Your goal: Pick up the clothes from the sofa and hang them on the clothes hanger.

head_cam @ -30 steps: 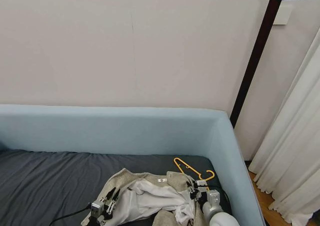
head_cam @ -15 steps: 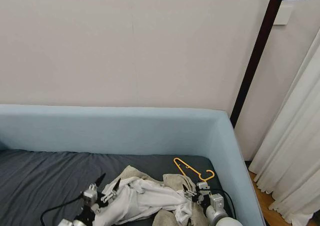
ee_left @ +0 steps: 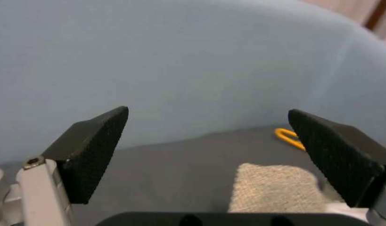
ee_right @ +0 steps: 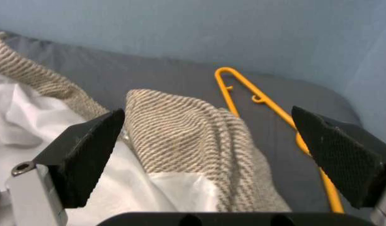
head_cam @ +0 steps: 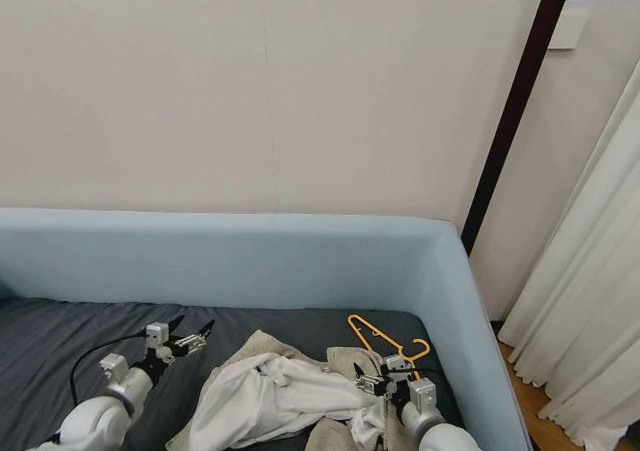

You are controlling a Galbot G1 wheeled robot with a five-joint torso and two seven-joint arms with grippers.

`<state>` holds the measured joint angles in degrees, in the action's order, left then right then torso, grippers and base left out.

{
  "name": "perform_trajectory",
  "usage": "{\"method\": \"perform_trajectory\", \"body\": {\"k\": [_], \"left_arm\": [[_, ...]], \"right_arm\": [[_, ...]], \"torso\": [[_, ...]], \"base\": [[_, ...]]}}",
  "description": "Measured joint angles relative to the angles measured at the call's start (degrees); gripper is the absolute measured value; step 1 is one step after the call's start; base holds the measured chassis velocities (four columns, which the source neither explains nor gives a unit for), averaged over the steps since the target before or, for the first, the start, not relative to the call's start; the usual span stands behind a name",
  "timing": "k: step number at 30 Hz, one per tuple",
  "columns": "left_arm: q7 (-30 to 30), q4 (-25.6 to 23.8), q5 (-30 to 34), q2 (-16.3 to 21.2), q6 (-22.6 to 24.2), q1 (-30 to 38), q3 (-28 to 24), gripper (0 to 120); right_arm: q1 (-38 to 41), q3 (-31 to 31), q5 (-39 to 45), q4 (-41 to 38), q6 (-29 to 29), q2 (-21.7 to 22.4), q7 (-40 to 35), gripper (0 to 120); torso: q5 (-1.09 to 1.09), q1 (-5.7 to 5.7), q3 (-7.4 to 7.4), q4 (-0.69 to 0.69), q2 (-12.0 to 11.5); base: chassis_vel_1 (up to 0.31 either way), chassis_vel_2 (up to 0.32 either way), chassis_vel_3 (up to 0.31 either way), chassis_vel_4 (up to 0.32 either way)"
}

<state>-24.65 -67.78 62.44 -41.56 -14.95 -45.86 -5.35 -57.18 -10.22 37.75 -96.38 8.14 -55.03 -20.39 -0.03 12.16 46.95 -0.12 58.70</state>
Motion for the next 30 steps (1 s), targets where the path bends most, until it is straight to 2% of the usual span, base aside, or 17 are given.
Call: {"method": "perform_trajectory", "body": {"k": [3,5,6,9,10,14,15,19,24,30], "left_arm": [[-9.6,6.7,2.7,-2.0,2.3,5.9,-4.8,100],[-15.8,11.8,3.1,-3.7,3.9,9.8,-8.3,100],[-15.8,11.8,3.1,-3.7,3.9,9.8,-8.3,100],[-20.3,18.1,2.8,-5.6,5.3,14.3,-12.8,100],[-20.3,18.1,2.8,-5.6,5.3,14.3,-12.8,100],[-23.7,26.6,0.2,-8.6,6.2,18.8,-15.5,100],[-23.7,26.6,0.2,-8.6,6.2,18.8,-15.5,100],[-24.9,35.3,-3.0,-13.0,6.3,21.8,-15.5,100],[-26.0,38.8,-3.9,-15.4,6.4,23.1,-15.8,100],[-25.9,40.5,-4.7,-18.1,6.3,23.1,-15.0,100]], "right_arm": [[-0.5,1.3,0.0,-0.8,0.2,0.7,-0.4,100],[-0.9,2.2,0.2,-1.6,0.4,1.3,-0.9,100],[-0.9,2.2,0.2,-1.6,0.4,1.3,-0.9,100],[-1.4,3.3,0.4,-2.5,0.6,2.1,-1.1,100],[-1.4,3.3,0.4,-2.5,0.6,2.1,-1.1,100],[-1.8,4.1,0.6,-3.0,0.8,2.8,-1.4,100],[-1.8,4.1,0.6,-3.0,0.8,2.8,-1.4,100],[-1.8,4.5,1.3,-3.7,1.1,2.9,-1.8,100],[-1.8,4.7,1.7,-4.4,1.3,3.5,-1.9,100],[-1.5,4.7,2.1,-4.7,1.5,4.5,-1.9,100]], "torso": [[0.05,0.0,0.0,0.04,0.0],[0.01,0.0,0.0,0.02,0.0],[0.01,0.0,0.0,0.02,0.0],[0.03,0.0,0.0,0.03,0.0],[0.03,0.0,0.0,0.03,0.0],[0.02,0.0,0.0,0.04,0.0],[0.02,0.0,0.0,0.04,0.0],[0.04,0.0,0.0,0.03,0.0],[0.01,-0.01,0.0,0.04,0.0],[0.03,-0.01,-0.01,0.01,0.0]], "base": [[0.0,0.0,0.0,0.0],[0.0,0.0,0.0,0.0],[0.0,0.0,0.0,0.0],[0.0,0.0,0.0,0.0],[0.0,0.0,0.0,0.0],[0.0,0.0,0.0,0.0],[0.0,0.0,0.0,0.0],[0.0,0.0,0.0,0.0],[0.0,0.0,0.0,0.0],[0.0,0.0,0.0,0.0]]}}
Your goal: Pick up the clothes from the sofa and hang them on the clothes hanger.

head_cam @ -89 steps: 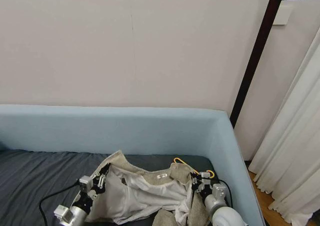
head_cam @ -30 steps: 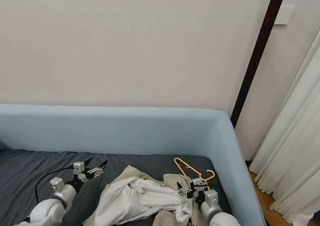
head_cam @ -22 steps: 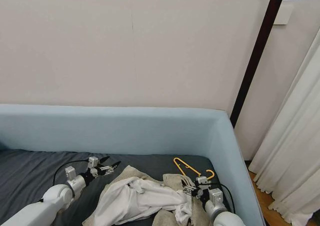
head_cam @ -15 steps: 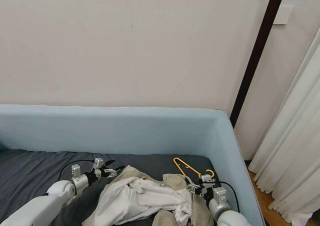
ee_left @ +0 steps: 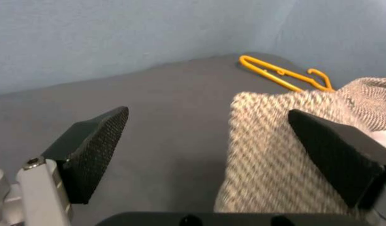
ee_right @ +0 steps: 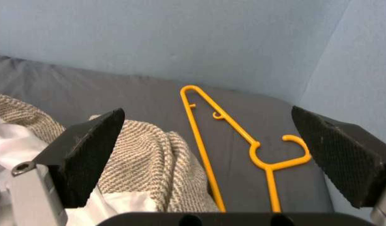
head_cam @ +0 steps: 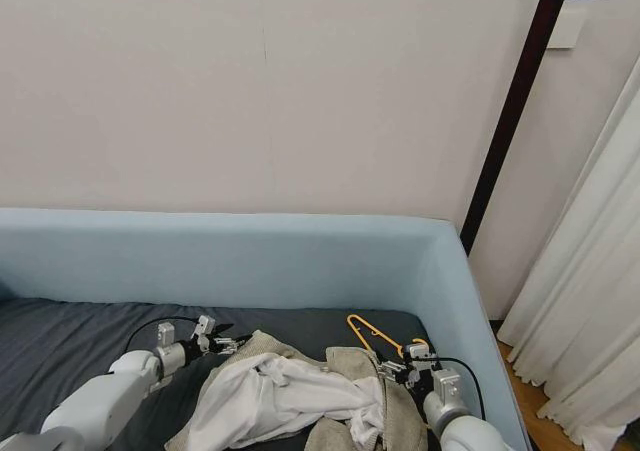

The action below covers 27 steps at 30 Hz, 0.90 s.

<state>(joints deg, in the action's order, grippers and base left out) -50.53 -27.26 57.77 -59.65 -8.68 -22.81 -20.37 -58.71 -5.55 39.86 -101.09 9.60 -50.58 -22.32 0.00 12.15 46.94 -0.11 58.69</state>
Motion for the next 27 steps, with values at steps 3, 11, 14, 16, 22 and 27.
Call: {"method": "perform_trajectory", "body": {"k": [3,11,14,16,22,27], "left_arm": [[-0.5,-0.1,-0.3,-0.2,0.0,-0.6,-0.4,100],[-2.8,-0.2,-1.1,-0.4,0.3,-1.5,-0.8,94],[-3.0,-0.7,-1.2,-0.4,0.4,-1.9,-1.0,86],[-3.0,-1.1,-1.2,-0.4,0.4,-2.1,-1.0,76],[-2.9,-2.0,-1.0,0.2,0.4,-2.0,-1.7,57],[-2.7,-3.2,-0.3,0.9,0.5,-2.1,-2.3,38]], "right_arm": [[0.2,0.0,0.1,0.0,0.0,0.4,0.0,100],[0.9,-0.4,0.2,0.2,0.1,0.3,-0.1,100],[1.1,-0.5,0.3,0.3,0.2,0.3,-0.1,100],[1.2,-0.5,0.3,0.4,0.2,0.3,-0.2,100],[1.3,-0.6,0.3,0.7,0.2,0.0,-0.2,100],[1.4,-0.8,0.3,0.8,0.2,-0.2,-0.3,100]], "torso": [[0.0,0.0,0.0,0.03,0.0],[-0.01,0.0,0.0,0.03,0.0],[0.0,0.0,0.0,0.03,0.0],[0.01,0.0,0.0,0.02,0.0],[0.0,0.0,0.0,0.02,0.0],[0.0,0.0,0.0,0.02,0.0]], "base": [[0.0,0.0,0.0,0.0],[0.0,0.0,0.0,0.0],[0.0,0.0,0.0,0.0],[0.0,0.0,0.0,0.0],[0.0,0.0,0.0,0.0],[0.0,0.0,0.0,0.0]]}}
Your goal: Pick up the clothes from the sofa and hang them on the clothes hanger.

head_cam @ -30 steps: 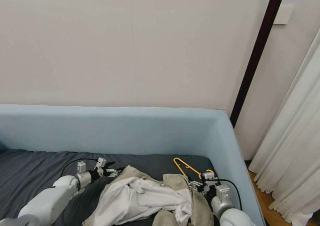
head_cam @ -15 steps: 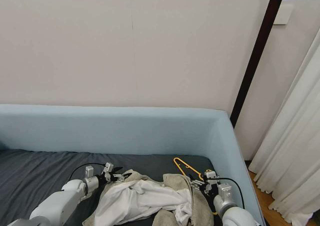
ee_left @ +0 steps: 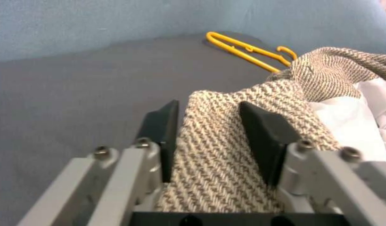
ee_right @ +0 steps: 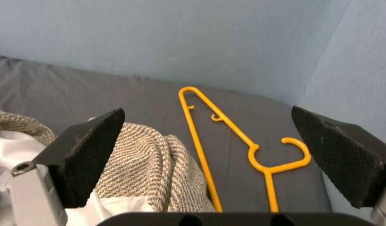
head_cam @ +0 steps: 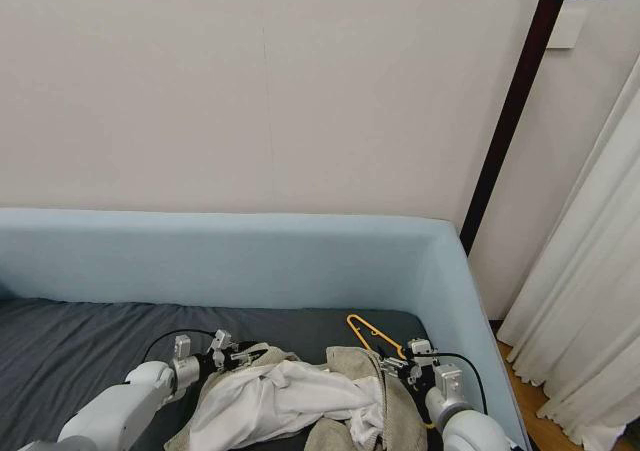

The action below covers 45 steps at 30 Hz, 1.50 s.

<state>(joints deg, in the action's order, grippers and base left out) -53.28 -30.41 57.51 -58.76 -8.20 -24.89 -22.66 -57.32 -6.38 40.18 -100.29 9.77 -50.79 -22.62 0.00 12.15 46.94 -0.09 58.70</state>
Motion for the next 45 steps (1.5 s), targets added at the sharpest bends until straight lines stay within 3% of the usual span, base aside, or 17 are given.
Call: {"method": "perform_trajectory", "body": {"k": [10,22,33,37,45], "left_arm": [[0.0,-1.1,-0.4,1.2,0.0,-2.2,0.6,1],[1.9,-4.2,0.8,2.6,-0.3,-3.0,1.4,0],[7.3,-16.9,4.1,9.8,-4.1,-6.8,8.9,0],[8.5,-24.4,4.8,15.4,-4.4,-11.6,14.0,0],[8.1,-34.4,4.9,23.4,-4.9,-22.0,21.9,0]], "right_arm": [[0.2,0.3,0.4,-0.4,0.0,0.5,-0.3,100],[0.2,0.3,0.4,-0.4,-0.1,0.2,-0.2,100],[0.4,4.3,5.8,0.3,4.2,-1.5,-2.4,100],[2.3,5.2,12.4,3.1,8.5,-2.4,-1.3,100],[6.4,5.1,14.7,12.3,12.3,-5.1,2.8,100]], "torso": [[0.01,0.0,0.0,0.01,0.0],[0.01,0.0,0.0,0.0,0.0],[0.01,0.0,0.0,0.0,0.0],[0.01,0.0,0.0,0.0,0.0],[0.0,0.0,0.0,0.03,0.0]], "base": [[0.0,0.0,0.0,0.0],[0.0,0.0,0.0,0.0],[0.0,0.0,0.0,0.0],[0.0,0.0,0.0,0.0],[0.0,0.0,0.0,0.0]]}}
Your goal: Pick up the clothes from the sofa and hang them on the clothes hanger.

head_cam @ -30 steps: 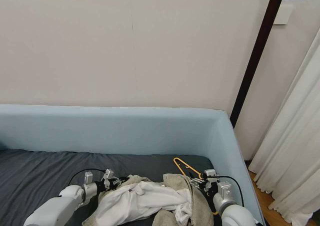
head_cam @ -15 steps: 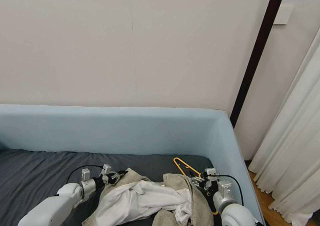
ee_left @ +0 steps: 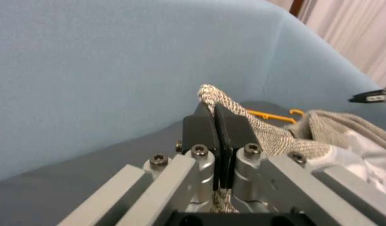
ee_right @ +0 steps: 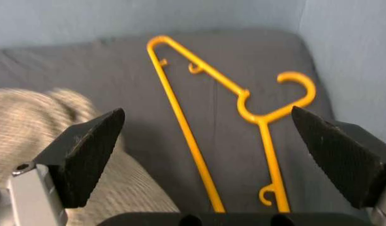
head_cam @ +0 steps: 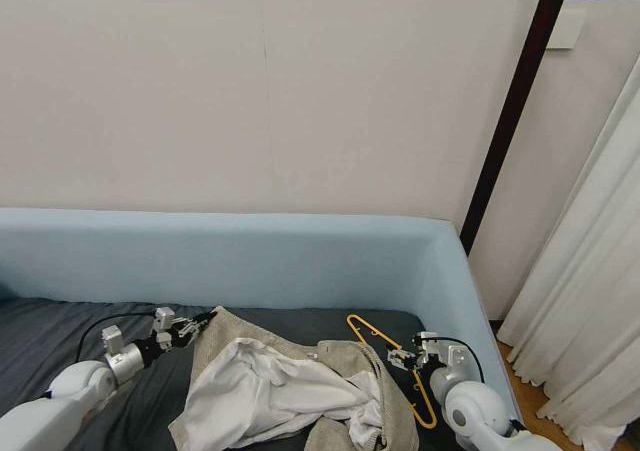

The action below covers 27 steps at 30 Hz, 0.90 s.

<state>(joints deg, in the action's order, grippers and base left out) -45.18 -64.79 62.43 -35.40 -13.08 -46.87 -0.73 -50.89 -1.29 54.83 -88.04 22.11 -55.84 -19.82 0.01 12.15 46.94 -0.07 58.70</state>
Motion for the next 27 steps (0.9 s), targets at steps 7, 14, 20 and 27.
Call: {"method": "perform_trajectory", "body": {"k": [7,14,20,27], "left_arm": [[-0.5,-5.4,-1.3,3.1,-1.4,-6.0,3.9,0],[-1.9,-5.9,-1.7,4.9,-2.4,-6.9,4.4,0],[-2.1,-7.0,-2.1,5.2,-2.7,-7.3,4.3,0],[-2.2,-8.1,-2.3,5.3,-2.7,-7.4,3.9,0]], "right_arm": [[1.3,0.7,-2.7,9.4,-1.2,-2.6,3.1,100],[1.5,2.1,-4.5,14.7,-2.5,-4.1,4.7,100],[2.7,1.3,-7.3,18.6,-3.5,-5.1,6.9,100],[3.6,0.4,-11.5,22.2,-4.9,-6.4,9.2,100]], "torso": [[0.0,0.0,0.0,-0.01,0.0],[0.0,0.0,0.0,-0.03,0.0],[0.0,0.0,0.0,-0.02,0.0],[-0.01,0.0,0.0,-0.02,0.0]], "base": [[0.0,0.0,0.0,0.0],[0.0,0.0,0.0,0.0],[0.0,0.0,0.0,0.0],[0.0,0.0,0.0,0.0]]}}
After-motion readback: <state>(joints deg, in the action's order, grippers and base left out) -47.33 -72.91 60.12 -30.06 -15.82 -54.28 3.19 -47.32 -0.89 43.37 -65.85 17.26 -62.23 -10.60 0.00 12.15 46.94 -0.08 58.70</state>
